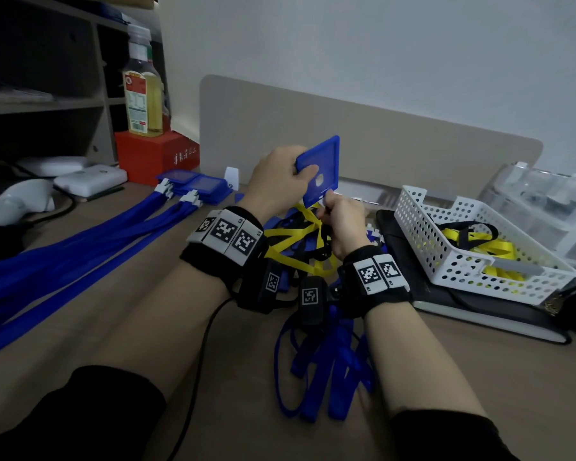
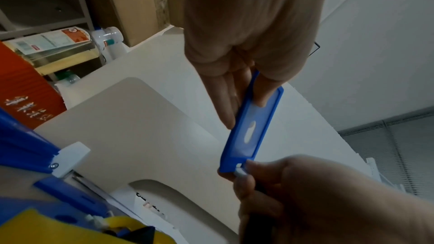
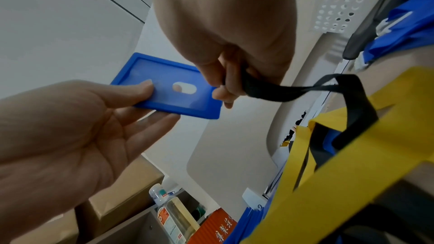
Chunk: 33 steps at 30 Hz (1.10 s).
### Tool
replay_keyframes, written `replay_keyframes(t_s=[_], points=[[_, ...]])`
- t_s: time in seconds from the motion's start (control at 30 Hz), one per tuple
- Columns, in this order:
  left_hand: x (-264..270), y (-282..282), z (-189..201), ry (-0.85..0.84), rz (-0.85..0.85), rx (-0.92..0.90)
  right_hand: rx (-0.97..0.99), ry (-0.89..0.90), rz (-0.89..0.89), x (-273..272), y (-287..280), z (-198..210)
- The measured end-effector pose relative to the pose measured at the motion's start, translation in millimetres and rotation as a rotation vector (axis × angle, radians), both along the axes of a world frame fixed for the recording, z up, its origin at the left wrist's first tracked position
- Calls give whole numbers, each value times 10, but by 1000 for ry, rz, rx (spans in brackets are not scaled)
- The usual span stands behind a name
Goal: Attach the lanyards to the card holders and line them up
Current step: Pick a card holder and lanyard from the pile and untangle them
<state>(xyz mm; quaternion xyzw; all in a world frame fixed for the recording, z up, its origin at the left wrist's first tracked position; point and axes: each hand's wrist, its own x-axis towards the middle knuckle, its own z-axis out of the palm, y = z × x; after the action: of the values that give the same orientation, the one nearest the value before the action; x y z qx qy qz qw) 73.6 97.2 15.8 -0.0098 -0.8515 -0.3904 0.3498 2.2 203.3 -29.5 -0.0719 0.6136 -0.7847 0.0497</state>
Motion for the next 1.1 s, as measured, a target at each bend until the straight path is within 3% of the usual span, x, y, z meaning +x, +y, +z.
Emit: replay_keyframes(t_s=[0.1, 0.27, 0.53, 0.63, 0.77, 0.9, 1.1], points=[[-34, -14, -23, 6, -13, 55, -84, -29, 14, 3, -4, -3], [-2, -69, 4, 0, -120, 329, -197, -87, 105, 35, 46, 13], [-6, -164, -55, -80, -311, 575, -595, -410, 362, -89, 126, 7], [-13, -201, -40, -60, -384, 739, -634, -450, 270, -119, 123, 33], [-74, -252, -76, -74, -400, 907, -624, -361, 185, -150, 99, 65], [-66, -175, -116, -238, -513, 903, -773, -300, 324, -113, 59, 159], [-6, -168, -126, -471, -461, 837, -795, -278, 341, -31, 101, 241]])
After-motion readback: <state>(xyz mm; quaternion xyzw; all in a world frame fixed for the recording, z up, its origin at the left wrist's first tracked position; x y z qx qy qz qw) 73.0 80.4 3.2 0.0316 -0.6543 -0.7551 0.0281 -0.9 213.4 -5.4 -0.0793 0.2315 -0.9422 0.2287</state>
